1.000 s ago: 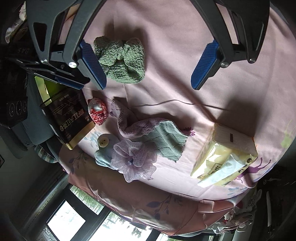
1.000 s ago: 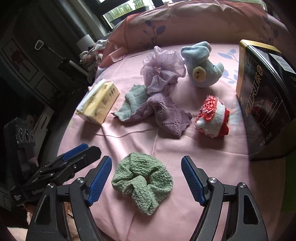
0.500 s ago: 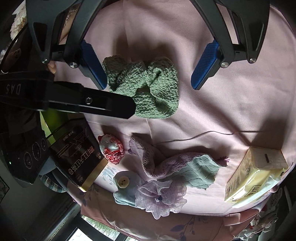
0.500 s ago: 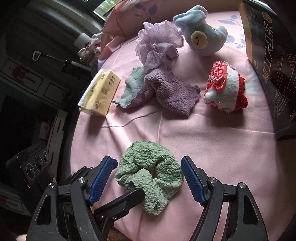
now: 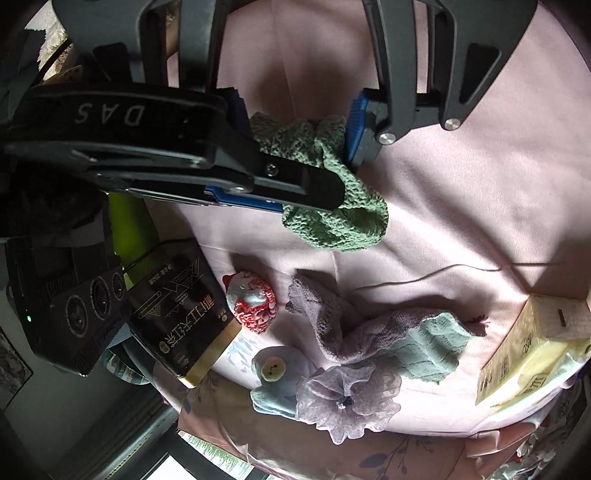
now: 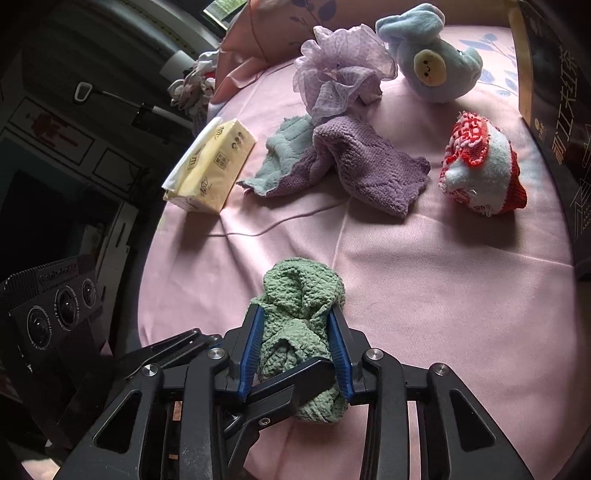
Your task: Organize soft objects
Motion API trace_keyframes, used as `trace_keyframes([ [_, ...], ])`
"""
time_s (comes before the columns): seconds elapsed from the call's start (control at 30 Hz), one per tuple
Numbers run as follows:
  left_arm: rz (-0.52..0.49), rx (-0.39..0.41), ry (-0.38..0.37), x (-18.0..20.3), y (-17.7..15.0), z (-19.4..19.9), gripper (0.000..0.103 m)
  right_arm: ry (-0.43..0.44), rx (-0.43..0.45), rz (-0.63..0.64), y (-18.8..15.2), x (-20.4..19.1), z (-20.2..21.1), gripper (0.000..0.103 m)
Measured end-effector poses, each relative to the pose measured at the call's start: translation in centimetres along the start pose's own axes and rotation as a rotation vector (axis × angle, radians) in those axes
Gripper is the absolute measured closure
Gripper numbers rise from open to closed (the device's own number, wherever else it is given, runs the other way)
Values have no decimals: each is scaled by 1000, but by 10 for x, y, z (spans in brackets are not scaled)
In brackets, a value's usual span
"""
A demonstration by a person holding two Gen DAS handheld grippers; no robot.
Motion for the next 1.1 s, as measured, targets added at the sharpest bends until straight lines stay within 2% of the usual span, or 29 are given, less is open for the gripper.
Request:
trace_keyframes([
  [0.27, -152, 180, 54, 64, 20, 51, 63, 53, 214, 104, 7, -22, 79, 65],
  [0.47, -260, 270, 39, 119, 32, 68, 63, 57, 377, 112, 3, -14, 143, 65],
  [0.6, -315, 291, 23, 153, 39, 65, 63, 77, 458, 64, 3, 6, 176, 65],
  [0.77, -398, 301, 2, 196, 42, 53, 63, 56, 556, 13, -4, 34, 211, 65],
  [0.93, -465, 273, -37, 232, 51, 31, 62, 16, 656, -69, -11, 61, 238, 65],
  [1.1, -528, 249, -58, 265, 53, 8, 62, 17, 728, -158, -18, 95, 259, 65],
])
Point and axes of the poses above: each gripper's, at about its wrist camera, not at the fingertips, and z roughly against the way its jaws point, x to its right, y to its top, the point moved 2 cm from there along -z, roughly the way its jaws point, and after that the axes turned 1 degree about -x, right-handed, at the moved point
